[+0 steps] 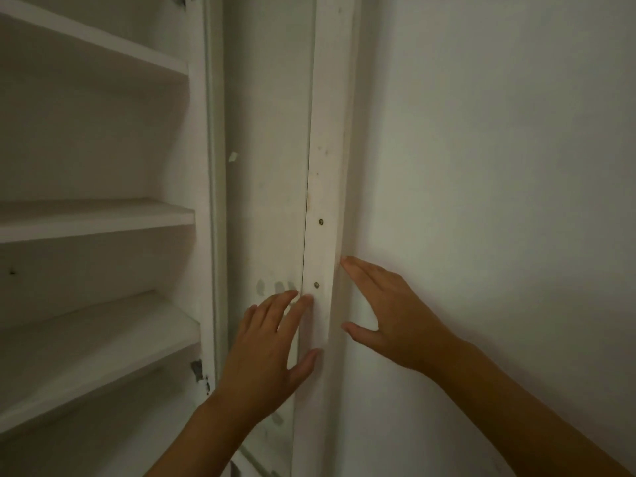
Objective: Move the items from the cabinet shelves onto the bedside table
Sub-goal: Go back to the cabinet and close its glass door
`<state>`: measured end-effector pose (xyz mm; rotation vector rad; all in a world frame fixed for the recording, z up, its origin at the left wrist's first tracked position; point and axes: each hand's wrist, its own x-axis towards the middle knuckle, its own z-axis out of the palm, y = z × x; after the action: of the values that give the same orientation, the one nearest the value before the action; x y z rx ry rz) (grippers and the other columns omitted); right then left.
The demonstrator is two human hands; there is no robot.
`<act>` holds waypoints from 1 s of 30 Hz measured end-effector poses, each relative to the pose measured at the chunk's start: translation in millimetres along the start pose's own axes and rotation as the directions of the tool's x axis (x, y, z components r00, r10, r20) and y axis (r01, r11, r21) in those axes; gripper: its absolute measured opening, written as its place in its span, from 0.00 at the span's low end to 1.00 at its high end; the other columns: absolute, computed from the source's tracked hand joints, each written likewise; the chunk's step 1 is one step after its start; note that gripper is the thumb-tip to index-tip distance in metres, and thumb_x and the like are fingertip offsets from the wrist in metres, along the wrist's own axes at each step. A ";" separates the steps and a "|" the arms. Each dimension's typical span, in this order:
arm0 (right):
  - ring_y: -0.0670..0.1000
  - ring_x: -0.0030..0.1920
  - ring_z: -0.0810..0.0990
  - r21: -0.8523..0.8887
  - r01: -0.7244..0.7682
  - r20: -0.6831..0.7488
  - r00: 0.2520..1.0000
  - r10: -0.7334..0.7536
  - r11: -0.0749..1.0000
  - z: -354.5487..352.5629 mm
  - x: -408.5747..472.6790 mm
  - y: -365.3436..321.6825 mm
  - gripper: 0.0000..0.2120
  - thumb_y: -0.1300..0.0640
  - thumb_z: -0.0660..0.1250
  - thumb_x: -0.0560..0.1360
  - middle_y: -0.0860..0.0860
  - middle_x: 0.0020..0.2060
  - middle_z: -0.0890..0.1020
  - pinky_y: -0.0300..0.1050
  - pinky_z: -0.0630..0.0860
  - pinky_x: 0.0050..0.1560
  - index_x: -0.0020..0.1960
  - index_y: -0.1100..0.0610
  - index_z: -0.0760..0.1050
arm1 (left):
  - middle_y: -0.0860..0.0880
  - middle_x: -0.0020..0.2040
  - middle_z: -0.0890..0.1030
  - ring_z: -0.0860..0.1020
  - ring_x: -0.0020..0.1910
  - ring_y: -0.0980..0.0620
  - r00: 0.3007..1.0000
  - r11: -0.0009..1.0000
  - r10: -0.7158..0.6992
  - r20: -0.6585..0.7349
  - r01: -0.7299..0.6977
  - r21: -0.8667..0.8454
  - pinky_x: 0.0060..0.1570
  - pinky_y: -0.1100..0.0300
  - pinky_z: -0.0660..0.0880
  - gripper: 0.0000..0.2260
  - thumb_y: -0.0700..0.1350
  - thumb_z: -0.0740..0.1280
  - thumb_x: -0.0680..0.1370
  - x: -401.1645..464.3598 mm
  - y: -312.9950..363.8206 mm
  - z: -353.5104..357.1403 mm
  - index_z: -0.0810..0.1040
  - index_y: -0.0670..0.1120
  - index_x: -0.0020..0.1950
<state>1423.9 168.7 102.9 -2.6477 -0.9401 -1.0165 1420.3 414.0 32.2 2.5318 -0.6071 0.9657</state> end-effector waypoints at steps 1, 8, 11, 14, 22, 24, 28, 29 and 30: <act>0.44 0.80 0.58 0.005 0.022 -0.004 1.000 -0.022 1.000 0.8 0.4 1.7 0.42 0.39 0.67 0.78 0.45 0.81 0.61 0.40 0.55 0.77 0.84 0.49 0.49 | 0.53 0.79 0.65 0.64 0.77 0.48 1.000 1.000 -0.014 0.008 0.014 0.008 0.76 0.40 0.63 0.35 0.70 0.61 0.77 -1.8 0.8 -0.8 0.59 0.57 0.81; 0.47 0.79 0.62 0.010 0.195 -0.068 0.979 -0.194 0.981 5.0 6.6 -1.2 0.40 0.42 0.68 0.79 0.49 0.80 0.64 0.47 0.63 0.77 0.84 0.54 0.55 | 0.54 0.78 0.65 0.64 0.77 0.50 0.998 0.994 -0.056 -0.013 0.057 0.091 0.76 0.39 0.63 0.36 0.74 0.52 0.77 -28.6 5.9 -10.7 0.59 0.57 0.80; 0.50 0.77 0.66 0.027 0.273 -0.128 0.955 -0.267 0.962 7.7 12.5 -14.6 0.37 0.43 0.67 0.80 0.50 0.78 0.66 0.51 0.67 0.74 0.83 0.55 0.58 | 0.54 0.77 0.67 0.65 0.77 0.50 0.997 0.990 -0.071 -0.034 0.075 0.116 0.77 0.41 0.60 0.35 0.72 0.55 0.78 -41.9 2.9 -22.9 0.60 0.55 0.80; 0.50 0.74 0.68 0.035 0.349 -0.196 0.921 -0.336 0.937 11.8 23.1 -33.1 0.34 0.45 0.67 0.81 0.52 0.75 0.69 0.49 0.67 0.73 0.82 0.56 0.61 | 0.53 0.76 0.70 0.68 0.75 0.50 0.994 0.984 -0.086 -0.068 0.095 0.152 0.76 0.40 0.62 0.34 0.71 0.58 0.78 -55.9 -4.2 -40.5 0.63 0.54 0.78; 0.54 0.73 0.72 0.056 0.505 -0.321 0.826 -0.463 0.861 30.5 72.4 -88.1 0.27 0.46 0.66 0.83 0.54 0.72 0.72 0.49 0.68 0.72 0.78 0.56 0.68 | 0.52 0.76 0.69 0.66 0.76 0.49 0.992 0.952 -0.081 -0.097 0.106 0.287 0.74 0.37 0.65 0.31 0.69 0.60 0.79 -100.9 -38.8 -99.0 0.64 0.56 0.78; 0.55 0.72 0.72 0.080 0.536 -0.339 0.807 -0.483 0.840 38.2 83.6 -101.0 0.26 0.48 0.67 0.83 0.55 0.72 0.72 0.52 0.69 0.71 0.78 0.56 0.68 | 0.51 0.76 0.69 0.65 0.77 0.49 0.990 0.941 -0.094 -0.102 0.121 0.316 0.75 0.38 0.64 0.30 0.69 0.60 0.79 -111.2 -48.6 -111.4 0.65 0.55 0.78; 0.54 0.72 0.71 0.099 0.592 -0.372 0.767 -0.523 0.799 56.2 103.8 -131.5 0.28 0.45 0.66 0.83 0.55 0.74 0.70 0.53 0.69 0.70 0.79 0.54 0.66 | 0.51 0.74 0.71 0.67 0.75 0.48 0.984 0.925 -0.115 -0.136 0.156 0.345 0.73 0.38 0.66 0.29 0.66 0.62 0.80 -128.3 -68.0 -135.2 0.67 0.53 0.77; 0.54 0.72 0.71 0.108 0.602 -0.382 0.760 -0.526 0.791 60.6 109.1 -139.5 0.28 0.44 0.66 0.83 0.56 0.74 0.69 0.54 0.69 0.70 0.79 0.54 0.66 | 0.50 0.73 0.71 0.68 0.74 0.48 0.983 0.921 -0.117 -0.145 0.162 0.354 0.72 0.39 0.66 0.29 0.65 0.63 0.80 -132.5 -72.7 -141.3 0.68 0.52 0.77; 0.54 0.73 0.70 0.123 0.610 -0.394 0.754 -0.526 0.783 64.4 114.7 -147.5 0.28 0.44 0.66 0.83 0.56 0.75 0.68 0.55 0.69 0.70 0.79 0.53 0.66 | 0.50 0.72 0.72 0.68 0.74 0.47 0.981 0.915 -0.121 -0.155 0.171 0.366 0.71 0.39 0.67 0.29 0.64 0.63 0.80 -136.4 -77.4 -147.7 0.69 0.52 0.76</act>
<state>1435.6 365.4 117.0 -1.9076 -1.7145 -1.3119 1288.8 584.6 27.6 2.7642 -0.1998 1.2824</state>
